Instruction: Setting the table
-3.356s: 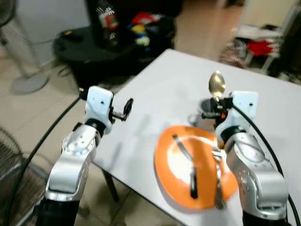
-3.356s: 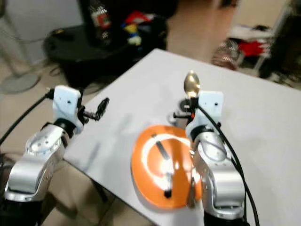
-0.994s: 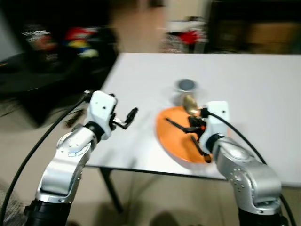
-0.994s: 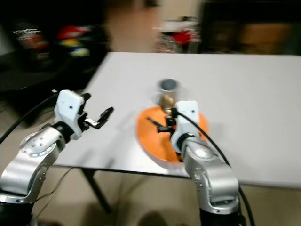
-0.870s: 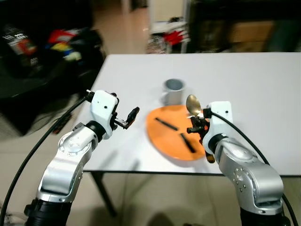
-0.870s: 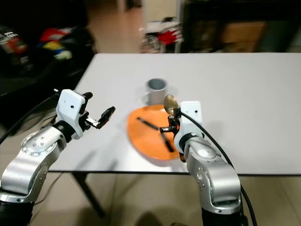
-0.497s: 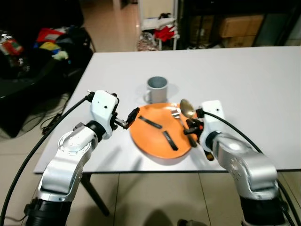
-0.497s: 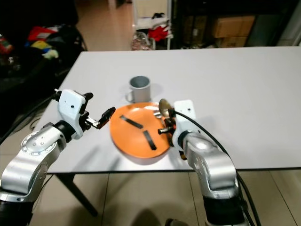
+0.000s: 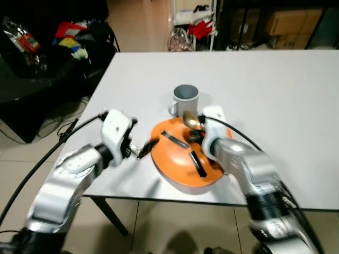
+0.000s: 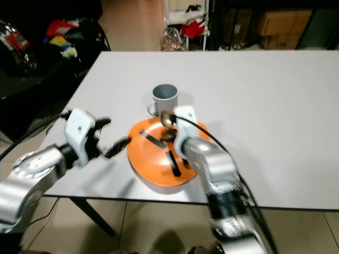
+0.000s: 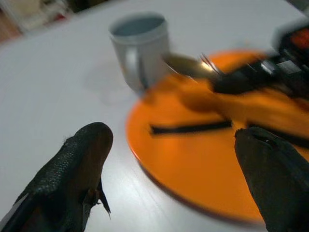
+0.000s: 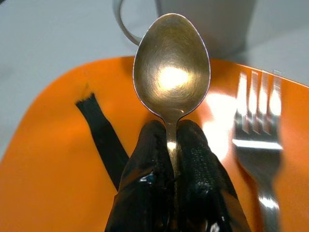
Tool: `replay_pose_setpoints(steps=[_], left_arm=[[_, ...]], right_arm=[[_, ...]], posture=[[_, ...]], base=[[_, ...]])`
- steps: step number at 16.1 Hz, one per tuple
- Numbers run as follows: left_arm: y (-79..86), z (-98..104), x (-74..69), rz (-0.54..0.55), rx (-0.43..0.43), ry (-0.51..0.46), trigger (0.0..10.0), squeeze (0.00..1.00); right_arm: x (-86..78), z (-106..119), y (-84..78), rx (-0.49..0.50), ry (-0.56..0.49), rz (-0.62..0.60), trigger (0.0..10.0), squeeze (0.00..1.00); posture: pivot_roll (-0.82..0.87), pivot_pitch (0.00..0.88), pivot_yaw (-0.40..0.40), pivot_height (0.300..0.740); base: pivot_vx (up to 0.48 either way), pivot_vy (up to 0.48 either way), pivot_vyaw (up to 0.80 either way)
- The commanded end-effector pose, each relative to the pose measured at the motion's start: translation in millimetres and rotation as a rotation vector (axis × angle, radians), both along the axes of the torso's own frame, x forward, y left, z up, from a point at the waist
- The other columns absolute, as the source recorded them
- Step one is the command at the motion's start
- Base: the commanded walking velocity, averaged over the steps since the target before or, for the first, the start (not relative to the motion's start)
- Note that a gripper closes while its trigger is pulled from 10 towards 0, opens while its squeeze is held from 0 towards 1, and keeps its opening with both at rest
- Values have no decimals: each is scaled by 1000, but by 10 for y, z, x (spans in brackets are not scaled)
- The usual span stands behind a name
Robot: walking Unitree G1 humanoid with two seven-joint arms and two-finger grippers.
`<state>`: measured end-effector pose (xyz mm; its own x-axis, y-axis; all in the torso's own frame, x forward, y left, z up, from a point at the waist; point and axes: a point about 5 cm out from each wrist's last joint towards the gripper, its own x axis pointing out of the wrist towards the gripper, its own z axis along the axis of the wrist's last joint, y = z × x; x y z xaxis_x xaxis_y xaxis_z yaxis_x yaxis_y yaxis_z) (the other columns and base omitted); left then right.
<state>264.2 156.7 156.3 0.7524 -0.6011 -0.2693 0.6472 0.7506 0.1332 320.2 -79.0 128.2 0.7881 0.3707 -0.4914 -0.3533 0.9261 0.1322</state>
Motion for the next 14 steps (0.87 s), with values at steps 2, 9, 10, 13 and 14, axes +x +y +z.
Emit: replay_pose_setpoints(steps=[2,9,10,13,14], left_arm=[[18,1,-50,-35,13,24,10000,0],[73,32,-117,-62,15,47,10000,0],[70,34,-122,-66,16,48,10000,0],[61,35,-135,-76,18,52,10000,0],[58,34,-142,-80,19,53,10000,0]], right_arm=[[39,-3,89,8,-6,-7,10000,0],[11,-109,300,-13,44,-21,10000,0],[6,-144,299,-22,58,-31,10000,0],[6,-206,294,-16,80,-64,10000,0],[8,-220,302,-11,86,-67,10000,0]], posture=[[42,0,80,740],[60,0,65,740],[61,0,65,740],[62,0,65,740],[65,0,64,740]], base=[[0,0,0],[0,0,0],[0,0,0],[0,0,0],[0,0,0]])
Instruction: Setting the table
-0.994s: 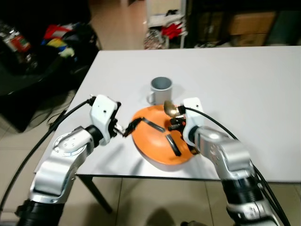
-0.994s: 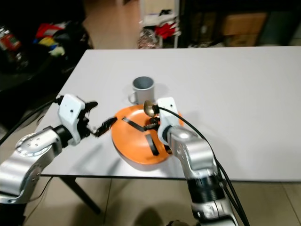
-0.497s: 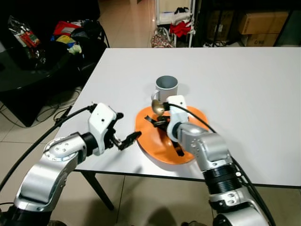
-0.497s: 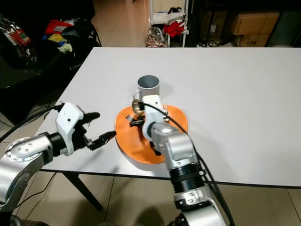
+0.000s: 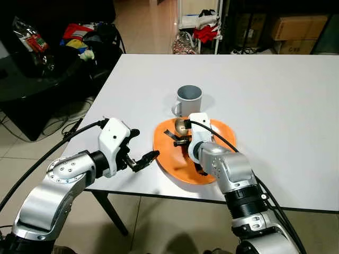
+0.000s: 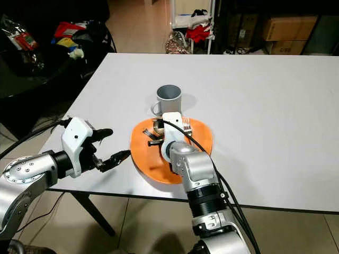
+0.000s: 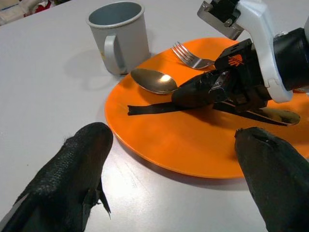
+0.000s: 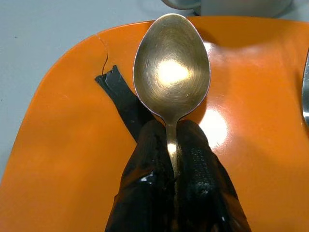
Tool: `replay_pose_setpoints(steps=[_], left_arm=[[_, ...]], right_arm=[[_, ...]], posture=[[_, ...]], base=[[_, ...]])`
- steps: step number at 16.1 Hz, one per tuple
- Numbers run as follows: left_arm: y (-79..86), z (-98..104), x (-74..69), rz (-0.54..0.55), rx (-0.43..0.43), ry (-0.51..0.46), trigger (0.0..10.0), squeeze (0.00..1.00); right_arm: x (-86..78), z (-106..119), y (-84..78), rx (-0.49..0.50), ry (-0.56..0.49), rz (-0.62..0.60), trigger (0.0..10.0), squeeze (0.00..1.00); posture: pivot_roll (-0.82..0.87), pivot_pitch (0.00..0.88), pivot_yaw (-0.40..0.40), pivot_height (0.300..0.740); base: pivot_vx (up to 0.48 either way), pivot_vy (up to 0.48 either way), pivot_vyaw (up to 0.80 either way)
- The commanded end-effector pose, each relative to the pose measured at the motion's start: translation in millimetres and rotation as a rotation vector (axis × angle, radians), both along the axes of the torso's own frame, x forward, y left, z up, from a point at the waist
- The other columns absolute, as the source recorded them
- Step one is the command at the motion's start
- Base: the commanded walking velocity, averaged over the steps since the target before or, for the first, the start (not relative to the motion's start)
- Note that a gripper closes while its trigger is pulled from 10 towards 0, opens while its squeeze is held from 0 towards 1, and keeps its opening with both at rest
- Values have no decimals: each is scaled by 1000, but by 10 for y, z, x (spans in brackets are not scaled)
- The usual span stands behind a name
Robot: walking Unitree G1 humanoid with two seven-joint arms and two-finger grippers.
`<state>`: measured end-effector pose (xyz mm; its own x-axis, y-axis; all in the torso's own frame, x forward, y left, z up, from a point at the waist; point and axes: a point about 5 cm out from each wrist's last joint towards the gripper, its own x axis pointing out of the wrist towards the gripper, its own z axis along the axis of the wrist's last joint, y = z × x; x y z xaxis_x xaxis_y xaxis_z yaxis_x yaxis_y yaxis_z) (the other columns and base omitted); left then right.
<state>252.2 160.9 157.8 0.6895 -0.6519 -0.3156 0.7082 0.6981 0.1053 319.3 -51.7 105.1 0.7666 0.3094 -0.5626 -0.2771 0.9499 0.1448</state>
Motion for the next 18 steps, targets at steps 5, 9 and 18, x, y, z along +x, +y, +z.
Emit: replay_pose_setpoints(steps=[5,9,18], left_arm=[[13,24,-33,-10,10,3,10000,0],[37,38,-23,-1,3,2,10000,0],[-5,207,153,261,-97,-189,10000,0]], right_arm=[[12,3,69,7,14,15,10000,902],[28,179,60,42,-33,28,10000,1000],[-357,771,-527,7,-427,65,10000,1000]], posture=[[73,0,56,740],[73,0,57,740],[61,0,54,740]], base=[[0,0,0],[0,0,0],[0,0,0]])
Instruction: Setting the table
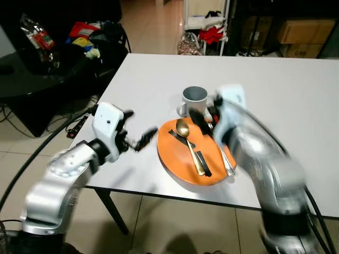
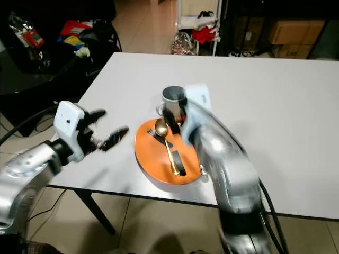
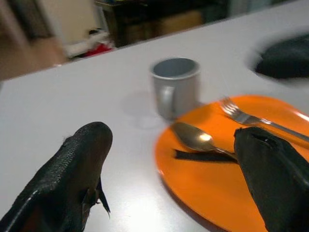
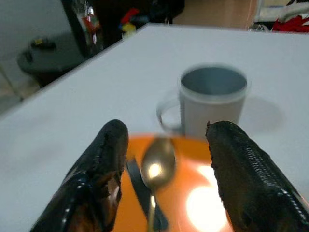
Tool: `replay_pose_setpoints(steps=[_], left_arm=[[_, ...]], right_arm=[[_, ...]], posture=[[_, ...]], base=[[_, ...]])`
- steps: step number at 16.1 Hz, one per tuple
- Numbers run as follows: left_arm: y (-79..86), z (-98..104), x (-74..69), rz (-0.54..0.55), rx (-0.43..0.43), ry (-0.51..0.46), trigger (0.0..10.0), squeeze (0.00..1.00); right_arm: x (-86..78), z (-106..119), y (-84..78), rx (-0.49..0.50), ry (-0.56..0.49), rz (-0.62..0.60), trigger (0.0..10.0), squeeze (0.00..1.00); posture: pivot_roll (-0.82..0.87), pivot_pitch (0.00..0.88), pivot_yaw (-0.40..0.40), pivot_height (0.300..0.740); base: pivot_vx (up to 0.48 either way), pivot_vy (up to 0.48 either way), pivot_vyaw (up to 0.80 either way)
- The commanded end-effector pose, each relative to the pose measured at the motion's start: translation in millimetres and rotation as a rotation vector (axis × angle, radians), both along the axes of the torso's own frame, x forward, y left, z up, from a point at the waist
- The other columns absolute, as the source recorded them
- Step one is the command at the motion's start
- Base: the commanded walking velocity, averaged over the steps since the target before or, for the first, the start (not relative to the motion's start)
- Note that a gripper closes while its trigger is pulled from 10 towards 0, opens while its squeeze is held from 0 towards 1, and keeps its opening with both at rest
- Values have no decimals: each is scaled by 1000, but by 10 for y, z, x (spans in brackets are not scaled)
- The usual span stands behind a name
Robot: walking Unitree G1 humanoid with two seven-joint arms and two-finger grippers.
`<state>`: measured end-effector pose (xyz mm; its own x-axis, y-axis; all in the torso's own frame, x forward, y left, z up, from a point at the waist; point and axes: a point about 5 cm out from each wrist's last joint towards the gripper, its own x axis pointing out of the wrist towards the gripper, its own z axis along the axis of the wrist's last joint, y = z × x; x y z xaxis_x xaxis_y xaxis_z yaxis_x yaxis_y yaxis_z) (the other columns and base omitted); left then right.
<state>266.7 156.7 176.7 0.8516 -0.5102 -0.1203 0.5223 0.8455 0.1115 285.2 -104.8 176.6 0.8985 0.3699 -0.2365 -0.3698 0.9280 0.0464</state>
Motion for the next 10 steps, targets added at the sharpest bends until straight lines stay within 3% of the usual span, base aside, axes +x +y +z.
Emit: replay_pose_setpoints(steps=[1,3,5,10], left_arm=[[32,20,2,70,20,-30,10000,0],[48,36,-23,158,-33,-46,10000,0],[115,26,-35,246,-58,-51,10000,0],[125,42,-19,307,-44,-71,10000,0]], right_arm=[[-48,32,-36,-32,-80,-14,10000,1000],[-181,-24,-141,-13,-118,-47,10000,1000],[-299,-18,-199,75,-154,-82,10000,1000],[-298,-28,-220,96,-194,-81,10000,1000]], posture=[[61,0,54,740],[63,0,47,740],[59,0,39,740],[83,0,21,740]], base=[[0,-255,0],[0,-330,0],[0,-439,0],[0,-480,0]])
